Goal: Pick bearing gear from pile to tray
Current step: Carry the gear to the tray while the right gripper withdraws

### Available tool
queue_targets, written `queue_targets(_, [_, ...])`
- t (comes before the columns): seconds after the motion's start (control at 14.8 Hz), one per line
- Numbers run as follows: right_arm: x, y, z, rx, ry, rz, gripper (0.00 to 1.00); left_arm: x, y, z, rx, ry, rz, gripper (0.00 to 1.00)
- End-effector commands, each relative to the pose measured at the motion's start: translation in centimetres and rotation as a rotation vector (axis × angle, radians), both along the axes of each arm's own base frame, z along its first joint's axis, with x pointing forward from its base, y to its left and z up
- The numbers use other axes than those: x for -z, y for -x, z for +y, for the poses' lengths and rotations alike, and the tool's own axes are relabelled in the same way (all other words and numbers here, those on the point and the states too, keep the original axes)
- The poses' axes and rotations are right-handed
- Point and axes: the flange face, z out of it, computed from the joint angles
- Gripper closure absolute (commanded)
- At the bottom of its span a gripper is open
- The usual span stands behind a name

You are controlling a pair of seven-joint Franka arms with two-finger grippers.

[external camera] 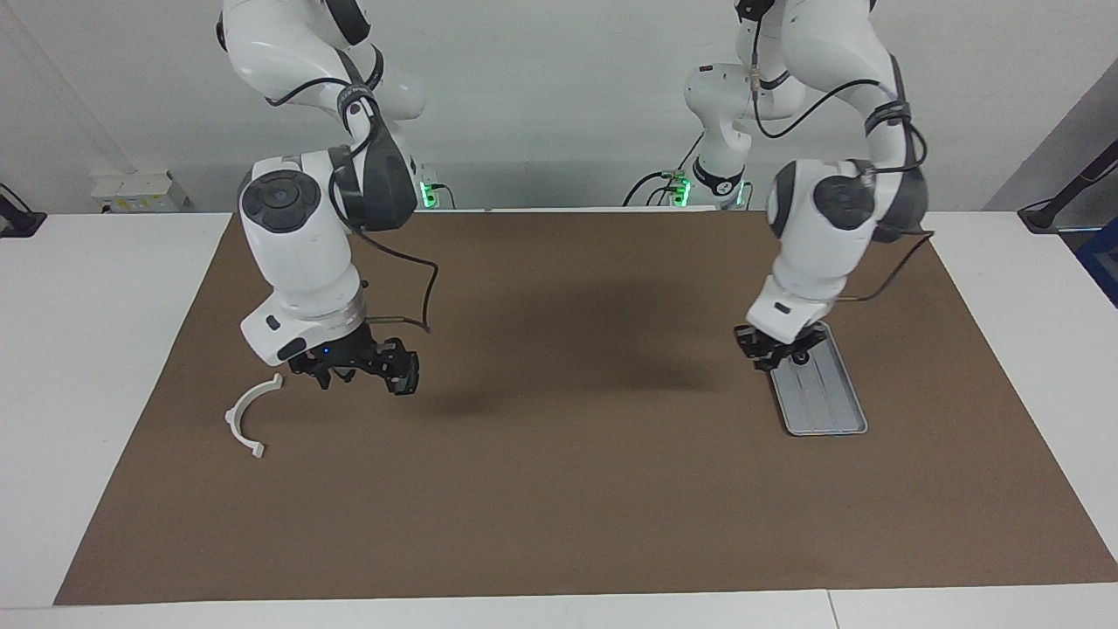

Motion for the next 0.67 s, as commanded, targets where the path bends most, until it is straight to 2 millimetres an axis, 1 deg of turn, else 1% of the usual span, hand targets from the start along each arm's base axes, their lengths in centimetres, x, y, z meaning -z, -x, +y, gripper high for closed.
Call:
queue_targets(0.0, [-1.3, 1.3, -0.5, -0.043, 0.011, 0.007, 0.00, 0.9, -0.3, 5.8, 0.063, 0.053, -0.007, 1.00])
queue_targets(0.07, [-1.4, 1.7, 0.0, -0.055, 0.018, 0.010, 0.00, 1.4, -0.5, 7.1, 0.068, 0.063, -0.007, 1.00])
queue_targets(0.13, [-2.0, 1.9, -0.4, -0.045, 0.016, 0.008, 0.00, 2.0, -0.6, 7.9, 0.071, 0.064, -0.011, 1.00])
queue_targets(0.2, [-2.5, 2.2, -0.7, -0.043, -0.008, 0.011, 0.00, 3.4, -0.7, 8.6, 0.071, 0.064, -0.017, 1.00])
queue_targets(0.34, [-4.3, 3.2, -2.3, -0.062, -0.049, 0.019, 0.00, 5.4, -0.7, 10.1, 0.061, 0.064, -0.029, 1.00])
queue_targets(0.4, [-5.2, 3.7, -2.6, -0.075, -0.048, 0.019, 0.00, 6.3, -0.9, 10.7, 0.062, 0.064, -0.024, 1.00])
queue_targets(0.54, [-6.8, 5.1, -3.2, -0.071, -0.042, 0.030, 0.00, 7.2, -1.3, 11.3, 0.059, 0.063, -0.049, 1.00])
queue_targets(0.61, [-7.2, 6.0, -3.2, -0.070, -0.037, 0.040, 0.00, 8.2, -1.3, 11.5, 0.058, 0.064, -0.046, 1.00])
